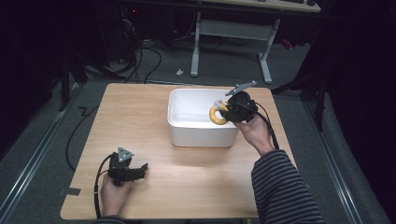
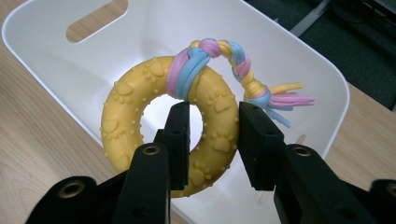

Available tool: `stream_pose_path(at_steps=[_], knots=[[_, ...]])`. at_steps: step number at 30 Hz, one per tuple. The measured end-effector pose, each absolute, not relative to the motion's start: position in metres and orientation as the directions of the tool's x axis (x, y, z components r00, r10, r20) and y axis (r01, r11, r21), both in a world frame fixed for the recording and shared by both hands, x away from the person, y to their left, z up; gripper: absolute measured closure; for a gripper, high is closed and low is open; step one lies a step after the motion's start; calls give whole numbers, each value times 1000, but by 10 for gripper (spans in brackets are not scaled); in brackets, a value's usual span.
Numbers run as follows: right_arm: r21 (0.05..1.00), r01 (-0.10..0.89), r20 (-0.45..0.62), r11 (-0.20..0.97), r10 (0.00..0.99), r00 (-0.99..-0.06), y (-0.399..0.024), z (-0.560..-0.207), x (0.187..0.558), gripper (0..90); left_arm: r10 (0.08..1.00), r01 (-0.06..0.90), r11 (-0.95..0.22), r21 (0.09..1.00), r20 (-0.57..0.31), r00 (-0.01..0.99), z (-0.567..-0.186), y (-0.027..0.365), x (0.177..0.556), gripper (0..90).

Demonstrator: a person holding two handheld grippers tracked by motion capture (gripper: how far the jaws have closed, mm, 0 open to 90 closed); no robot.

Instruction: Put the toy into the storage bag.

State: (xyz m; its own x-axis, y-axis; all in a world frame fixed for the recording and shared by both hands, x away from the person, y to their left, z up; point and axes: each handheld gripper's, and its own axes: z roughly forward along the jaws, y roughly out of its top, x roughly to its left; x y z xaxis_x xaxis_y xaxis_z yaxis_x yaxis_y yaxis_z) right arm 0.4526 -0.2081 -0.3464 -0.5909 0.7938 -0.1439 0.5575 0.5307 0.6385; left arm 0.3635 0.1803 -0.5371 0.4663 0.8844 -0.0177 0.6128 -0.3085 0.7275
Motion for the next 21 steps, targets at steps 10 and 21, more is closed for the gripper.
stream_pose_path(at_steps=[10, 21], knots=[[600, 587, -136, 543, 793, -594, -197, -360, 464, 663, 885, 613, -309, 728, -17, 466, -537, 180, 363, 152], [548, 632, -107, 548, 795, -597, -185, -375, 478, 662, 884, 612, -309, 728, -18, 467, -537, 180, 364, 153]])
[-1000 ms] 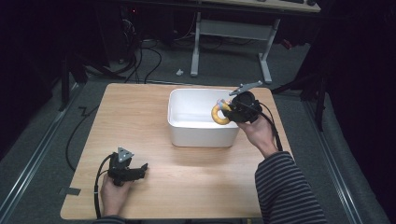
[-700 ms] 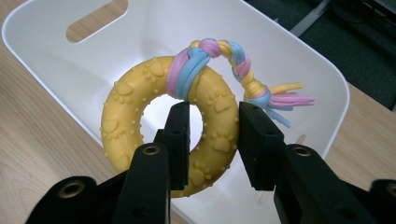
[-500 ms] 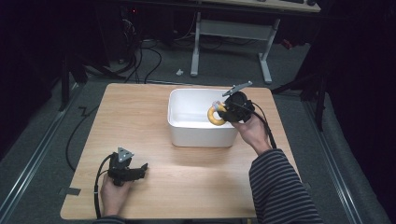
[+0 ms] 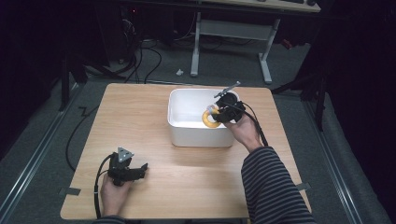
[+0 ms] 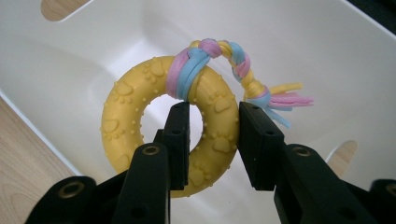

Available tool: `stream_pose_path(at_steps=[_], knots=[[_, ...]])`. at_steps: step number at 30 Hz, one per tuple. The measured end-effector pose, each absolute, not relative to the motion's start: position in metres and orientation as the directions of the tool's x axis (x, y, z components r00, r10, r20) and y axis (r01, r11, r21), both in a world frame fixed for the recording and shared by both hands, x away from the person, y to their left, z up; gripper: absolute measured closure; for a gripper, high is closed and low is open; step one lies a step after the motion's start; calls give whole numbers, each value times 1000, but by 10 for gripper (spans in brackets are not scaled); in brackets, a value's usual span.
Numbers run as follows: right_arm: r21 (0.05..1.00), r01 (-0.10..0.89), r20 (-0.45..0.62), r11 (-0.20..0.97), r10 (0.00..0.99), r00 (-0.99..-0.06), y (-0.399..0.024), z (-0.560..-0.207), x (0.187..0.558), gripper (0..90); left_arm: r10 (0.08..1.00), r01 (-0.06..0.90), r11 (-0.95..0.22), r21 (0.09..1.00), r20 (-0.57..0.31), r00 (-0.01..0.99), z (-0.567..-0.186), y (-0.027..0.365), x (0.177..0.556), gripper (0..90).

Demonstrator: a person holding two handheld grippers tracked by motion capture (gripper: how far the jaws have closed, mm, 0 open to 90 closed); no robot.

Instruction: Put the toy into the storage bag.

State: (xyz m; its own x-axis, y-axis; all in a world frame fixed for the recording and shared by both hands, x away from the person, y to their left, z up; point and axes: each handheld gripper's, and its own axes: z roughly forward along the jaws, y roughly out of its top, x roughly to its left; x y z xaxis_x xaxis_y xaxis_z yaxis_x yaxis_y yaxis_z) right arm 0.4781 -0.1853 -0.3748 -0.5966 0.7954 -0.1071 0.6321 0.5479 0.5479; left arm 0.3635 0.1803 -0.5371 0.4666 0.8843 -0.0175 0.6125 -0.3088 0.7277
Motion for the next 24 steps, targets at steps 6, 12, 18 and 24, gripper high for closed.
stream_pose_path(at_steps=[6, 12, 18, 24], knots=[[534, 640, -95, 553, 791, -604, -181, -379, 481, 661, 885, 612, -308, 729, -17, 466, -537, 180, 364, 153], [501, 654, -96, 567, 787, -609, -174, -383, 483, 660, 885, 612, -307, 729, -18, 465, -537, 180, 364, 153], [479, 665, -90, 573, 786, -612, -169, -388, 485, 658, 885, 611, -305, 730, -18, 464, -537, 180, 364, 153], [457, 667, -90, 589, 776, -624, -166, -391, 486, 656, 885, 611, -305, 730, -19, 465, -537, 180, 364, 153]])
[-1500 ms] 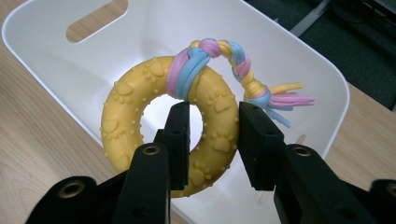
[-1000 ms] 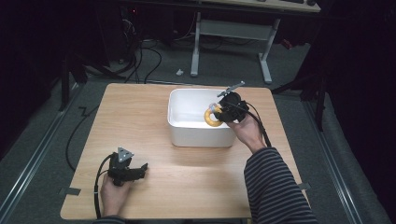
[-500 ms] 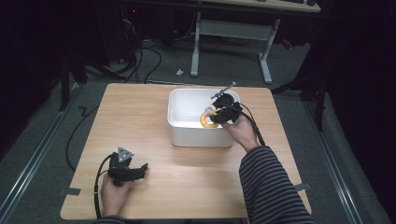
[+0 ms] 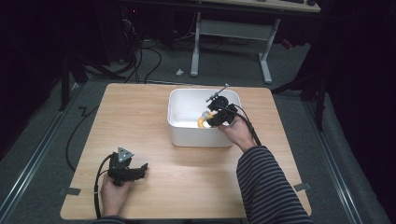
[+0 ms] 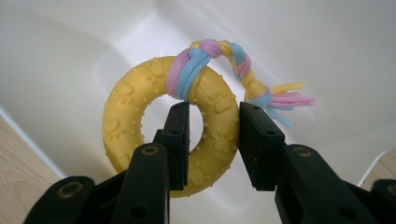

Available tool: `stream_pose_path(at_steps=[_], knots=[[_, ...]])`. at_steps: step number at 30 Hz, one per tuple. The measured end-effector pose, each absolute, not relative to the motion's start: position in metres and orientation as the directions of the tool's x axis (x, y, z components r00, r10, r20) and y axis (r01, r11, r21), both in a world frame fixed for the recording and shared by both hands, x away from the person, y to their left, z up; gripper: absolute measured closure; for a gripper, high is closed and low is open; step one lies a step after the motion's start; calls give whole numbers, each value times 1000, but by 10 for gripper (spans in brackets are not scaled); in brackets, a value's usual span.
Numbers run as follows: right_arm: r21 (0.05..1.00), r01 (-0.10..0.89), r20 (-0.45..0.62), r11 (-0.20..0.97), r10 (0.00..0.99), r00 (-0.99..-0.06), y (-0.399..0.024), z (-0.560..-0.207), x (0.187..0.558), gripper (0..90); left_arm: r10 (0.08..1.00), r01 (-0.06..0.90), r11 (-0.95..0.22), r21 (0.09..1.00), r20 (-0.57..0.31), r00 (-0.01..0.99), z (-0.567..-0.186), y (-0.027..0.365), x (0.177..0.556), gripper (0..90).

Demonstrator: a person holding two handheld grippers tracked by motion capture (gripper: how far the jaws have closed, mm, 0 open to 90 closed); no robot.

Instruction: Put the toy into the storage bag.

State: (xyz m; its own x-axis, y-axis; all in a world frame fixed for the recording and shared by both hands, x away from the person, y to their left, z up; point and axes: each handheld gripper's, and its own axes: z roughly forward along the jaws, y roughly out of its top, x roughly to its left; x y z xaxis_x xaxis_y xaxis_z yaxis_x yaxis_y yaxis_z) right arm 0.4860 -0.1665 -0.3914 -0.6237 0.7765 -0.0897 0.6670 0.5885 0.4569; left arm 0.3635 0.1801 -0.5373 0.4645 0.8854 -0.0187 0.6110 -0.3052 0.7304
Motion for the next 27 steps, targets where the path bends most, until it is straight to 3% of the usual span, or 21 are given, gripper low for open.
stream_pose_path(at_steps=[6, 13, 27], knots=[[466, 673, -57, 574, 779, -625, -168, -391, 486, 637, 886, 611, -304, 731, -19, 463, -537, 180, 363, 155], [503, 655, -66, 564, 781, -621, -173, -385, 482, 511, 887, 612, -302, 731, -20, 461, -537, 180, 363, 161], [645, 610, -33, 461, 814, -580, -214, -361, 454, 502, 887, 612, -302, 731, -19, 461, -537, 180, 363, 160]])
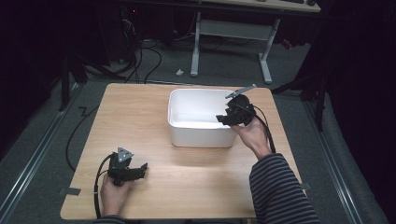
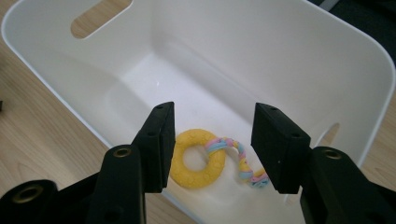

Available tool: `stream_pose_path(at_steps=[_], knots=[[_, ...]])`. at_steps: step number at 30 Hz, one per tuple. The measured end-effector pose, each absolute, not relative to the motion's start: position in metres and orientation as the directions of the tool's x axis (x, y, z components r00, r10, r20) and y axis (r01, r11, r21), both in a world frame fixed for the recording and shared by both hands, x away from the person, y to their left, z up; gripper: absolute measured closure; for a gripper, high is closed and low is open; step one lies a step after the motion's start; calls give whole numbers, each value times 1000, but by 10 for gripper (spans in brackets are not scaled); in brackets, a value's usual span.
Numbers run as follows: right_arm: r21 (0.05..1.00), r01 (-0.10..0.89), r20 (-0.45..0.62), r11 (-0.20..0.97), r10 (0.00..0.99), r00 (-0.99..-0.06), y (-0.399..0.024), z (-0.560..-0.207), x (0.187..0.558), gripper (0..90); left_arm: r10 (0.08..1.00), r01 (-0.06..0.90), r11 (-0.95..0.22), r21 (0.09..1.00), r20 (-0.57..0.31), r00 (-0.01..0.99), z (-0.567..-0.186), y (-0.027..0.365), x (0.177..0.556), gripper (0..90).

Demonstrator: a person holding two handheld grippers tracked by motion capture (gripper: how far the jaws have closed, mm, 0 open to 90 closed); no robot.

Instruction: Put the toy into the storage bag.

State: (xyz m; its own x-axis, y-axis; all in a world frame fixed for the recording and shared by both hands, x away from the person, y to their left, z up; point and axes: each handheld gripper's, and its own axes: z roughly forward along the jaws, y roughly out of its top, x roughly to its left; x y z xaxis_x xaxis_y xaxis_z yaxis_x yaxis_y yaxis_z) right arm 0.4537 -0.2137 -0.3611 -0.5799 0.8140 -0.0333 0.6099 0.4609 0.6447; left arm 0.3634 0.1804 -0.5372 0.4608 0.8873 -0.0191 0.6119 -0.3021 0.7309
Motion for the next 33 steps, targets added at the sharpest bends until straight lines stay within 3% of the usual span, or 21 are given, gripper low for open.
stream_pose_path(at_steps=[10, 33], knots=[[714, 571, -12, 405, 823, -568, -235, -350, 440, 470, 887, 612, -302, 731, -19, 461, -537, 180, 363, 160], [734, 543, -61, 408, 836, -545, -266, -334, 404, 482, 887, 612, -302, 731, -19, 461, -537, 180, 363, 161]])
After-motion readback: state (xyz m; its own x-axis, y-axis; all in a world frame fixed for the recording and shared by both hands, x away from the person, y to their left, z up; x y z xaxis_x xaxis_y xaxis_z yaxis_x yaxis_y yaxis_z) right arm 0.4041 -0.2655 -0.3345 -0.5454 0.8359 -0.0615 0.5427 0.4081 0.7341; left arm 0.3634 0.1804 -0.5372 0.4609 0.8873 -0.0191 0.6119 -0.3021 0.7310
